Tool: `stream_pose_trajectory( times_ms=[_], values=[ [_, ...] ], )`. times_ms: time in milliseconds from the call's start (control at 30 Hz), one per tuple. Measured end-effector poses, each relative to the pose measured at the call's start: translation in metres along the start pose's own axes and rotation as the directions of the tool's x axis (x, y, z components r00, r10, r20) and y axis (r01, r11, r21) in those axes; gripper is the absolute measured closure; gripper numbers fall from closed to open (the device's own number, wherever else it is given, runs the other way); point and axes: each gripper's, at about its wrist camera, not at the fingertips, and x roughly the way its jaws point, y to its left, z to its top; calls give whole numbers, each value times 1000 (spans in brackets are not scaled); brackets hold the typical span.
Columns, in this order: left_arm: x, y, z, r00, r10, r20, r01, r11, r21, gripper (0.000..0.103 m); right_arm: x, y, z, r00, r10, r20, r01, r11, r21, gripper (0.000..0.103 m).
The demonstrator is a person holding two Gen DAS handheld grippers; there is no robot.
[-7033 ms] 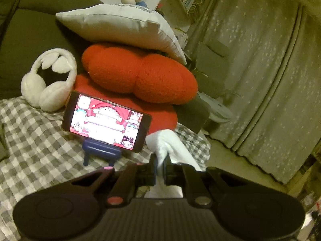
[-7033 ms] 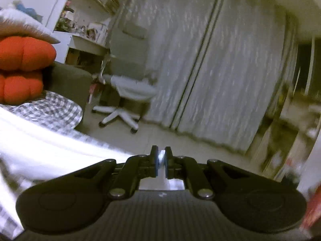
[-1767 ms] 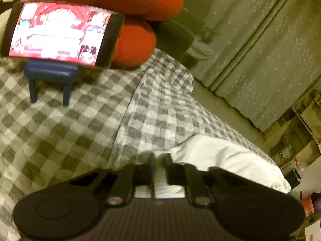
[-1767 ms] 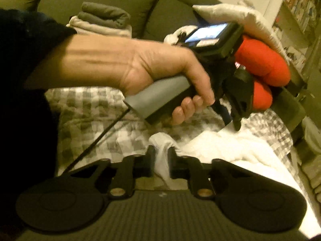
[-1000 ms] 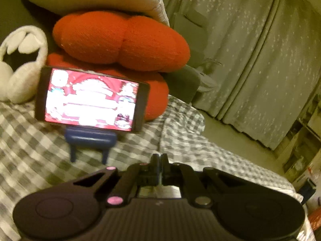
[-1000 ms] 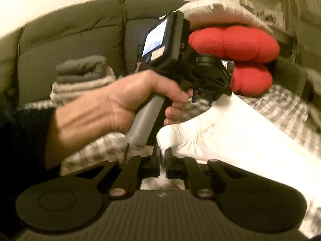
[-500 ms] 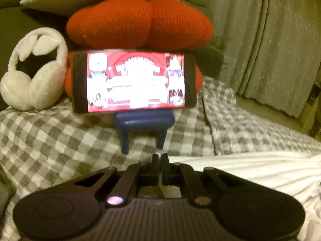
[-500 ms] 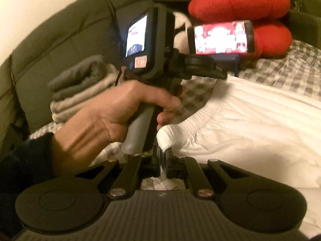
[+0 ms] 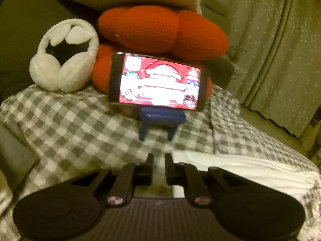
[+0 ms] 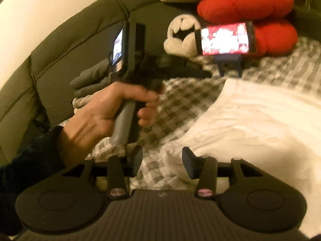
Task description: Fold clothes
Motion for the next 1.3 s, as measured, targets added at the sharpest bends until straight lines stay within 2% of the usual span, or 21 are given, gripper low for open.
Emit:
stream_pose_trajectory(
  times_ms=[33, 67, 100, 133, 233, 300, 400, 467, 567, 700, 733, 767, 1033, 1100, 1133, 1167, 1233, 1267, 1300],
  values=[
    [-3, -5, -1, 1000, -2, -9, 2, 1000, 0, 91, -7, -5, 1, 1000, -26, 7, 26, 1000, 6, 55],
    [-5, -13, -1, 1000, 0, -16, 0, 1000, 4, 84, -13, -12, 1, 999, -51, 13, 51, 998, 22, 55],
    [-7, -21, -1, 1000, 8, -16, -8, 1000, 9, 67, -20, -19, 2, 997, -77, 18, 76, 996, 38, 55],
    [-10, -30, 0, 1000, 16, -17, -16, 1000, 14, 62, -27, -29, 2, 994, -109, 22, 108, 992, 59, 55],
    [-12, -61, 3, 999, 2, -40, 0, 999, 43, 59, -49, -60, -2, 969, -247, 21, 243, 962, 124, 55],
    [-8, -85, 6, 996, -24, -89, 28, 999, 34, 59, -67, -83, -6, 952, -307, 17, 298, 935, 191, 55],
    [-2, -123, 6, 989, -77, -127, 81, 996, 23, 59, -102, -118, -14, 906, -422, 24, 400, 874, 277, 55],
    [2, -145, 4, 981, -122, -150, 122, 993, -13, 59, -128, -142, -21, 865, -502, 22, 466, 818, 337, 55],
    [14, -169, 0, 959, -209, -193, 192, 976, -103, 59, -172, -178, -39, 782, -623, 8, 563, 712, 420, 55],
    [31, -194, -12, 950, -235, -206, 216, 970, -107, 59, -224, -219, -70, 646, -762, -51, 674, 537, 508, 55],
    [36, -199, -17, 948, -234, -214, 218, 971, -99, 59, -234, -226, -78, 616, -785, -66, 690, 498, 525, 55],
    [41, -203, -21, 946, -232, -225, 217, 972, -92, 59, -241, -231, -84, 600, -797, -75, 698, 475, 536, 55],
    [55, -210, -39, 942, -204, -267, 204, 978, -29, 58, -273, -261, -115, 540, -831, -137, 739, 390, 549, 55],
    [55, -210, -41, 942, -199, -271, 202, 979, -18, 57, -277, -271, -120, 514, -841, -170, 759, 354, 546, 55],
    [54, -211, -42, 942, -199, -271, 203, 979, -13, 56, -279, -274, -123, 513, -839, -183, 761, 346, 549, 55],
    [54, -212, -42, 942, -198, -272, 204, 979, -8, 56, -279, -278, -125, 526, -829, -191, 751, 348, 561, 55],
    [52, -214, -43, 942, -197, -272, 206, 979, 2, 56, -279, -281, -129, 569, -800, -189, 716, 369, 592, 56],
    [51, -214, -44, 942, -197, -272, 206, 978, 6, 56, -276, -281, -129, 575, -795, -191, 718, 378, 584, 70],
    [52, -215, -44, 942, -197, -272, 206, 978, 5, 56, -272, -280, -127, 572, -797, -196, 730, 385, 564, 90]
  ],
)
